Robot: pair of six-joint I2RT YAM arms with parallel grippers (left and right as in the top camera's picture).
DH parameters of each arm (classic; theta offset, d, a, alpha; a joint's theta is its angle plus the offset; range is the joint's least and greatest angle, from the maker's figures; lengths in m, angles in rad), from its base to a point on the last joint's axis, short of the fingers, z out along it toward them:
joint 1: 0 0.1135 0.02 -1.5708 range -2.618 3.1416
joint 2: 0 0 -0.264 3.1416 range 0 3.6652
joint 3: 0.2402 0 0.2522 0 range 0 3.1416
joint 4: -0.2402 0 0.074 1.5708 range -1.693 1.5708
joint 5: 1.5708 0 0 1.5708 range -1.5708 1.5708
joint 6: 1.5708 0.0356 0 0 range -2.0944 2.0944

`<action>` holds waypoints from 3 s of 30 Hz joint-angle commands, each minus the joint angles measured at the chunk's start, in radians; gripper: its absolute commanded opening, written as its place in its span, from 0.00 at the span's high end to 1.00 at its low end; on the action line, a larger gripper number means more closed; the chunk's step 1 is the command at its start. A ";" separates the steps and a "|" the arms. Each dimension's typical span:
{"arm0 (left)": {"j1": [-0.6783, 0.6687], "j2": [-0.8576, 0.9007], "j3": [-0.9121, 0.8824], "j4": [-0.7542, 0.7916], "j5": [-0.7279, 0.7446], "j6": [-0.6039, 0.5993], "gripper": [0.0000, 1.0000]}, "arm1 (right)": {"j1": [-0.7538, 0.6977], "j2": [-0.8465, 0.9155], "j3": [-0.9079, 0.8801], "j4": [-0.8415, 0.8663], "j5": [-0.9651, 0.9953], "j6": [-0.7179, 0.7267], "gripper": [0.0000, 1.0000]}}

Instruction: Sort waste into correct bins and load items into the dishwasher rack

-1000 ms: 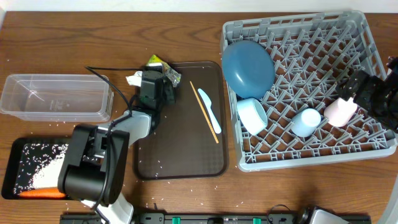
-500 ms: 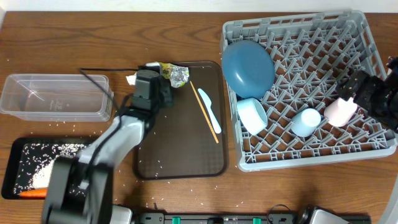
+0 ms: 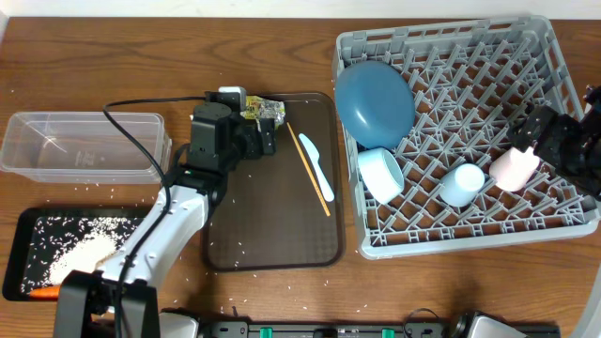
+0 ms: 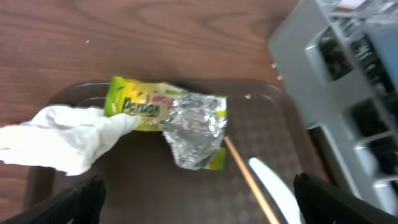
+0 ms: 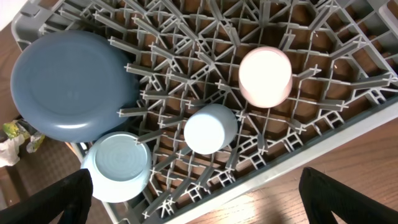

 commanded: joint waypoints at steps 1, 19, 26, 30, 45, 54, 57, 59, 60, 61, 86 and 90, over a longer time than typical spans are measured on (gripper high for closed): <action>0.034 0.076 0.083 -0.055 0.019 0.046 0.02 | -0.006 -0.002 0.003 0.005 -0.002 -0.013 0.01; -0.043 0.400 0.348 -0.214 0.069 0.367 0.18 | -0.006 -0.002 0.003 0.009 -0.002 -0.012 0.01; -0.042 0.480 0.349 -0.204 0.069 0.384 0.39 | -0.006 -0.002 0.003 0.004 -0.001 -0.013 0.01; -0.042 0.476 0.349 -0.201 0.069 0.384 0.54 | -0.006 -0.002 0.003 0.004 -0.002 -0.013 0.01; -0.042 0.145 0.349 -0.412 -0.029 0.357 0.94 | -0.006 -0.002 0.003 0.002 -0.002 -0.013 0.01; 0.040 -0.026 0.349 -0.555 -0.290 0.256 0.94 | -0.006 -0.002 0.003 0.004 -0.002 -0.012 0.01; 0.091 -0.024 0.349 -0.562 -0.196 0.230 0.94 | -0.006 -0.002 0.003 0.005 -0.002 -0.012 0.01; 0.112 -0.025 0.349 -0.562 -0.149 0.230 0.94 | -0.006 -0.002 0.003 0.007 -0.002 -0.013 0.01; 0.120 -0.026 0.349 -0.566 -0.179 0.229 0.94 | -0.006 -0.002 0.003 0.007 -0.002 -0.013 0.01; 0.128 -0.026 0.349 -0.566 -0.218 0.228 0.94 | -0.006 -0.002 0.003 0.006 -0.002 -0.013 0.01; 0.423 0.029 0.347 -0.407 0.158 0.181 0.15 | -0.006 -0.002 0.003 0.000 -0.002 -0.013 0.01; 0.347 0.044 0.341 -0.420 0.146 0.244 0.13 | -0.006 -0.002 0.003 0.002 -0.002 -0.012 0.01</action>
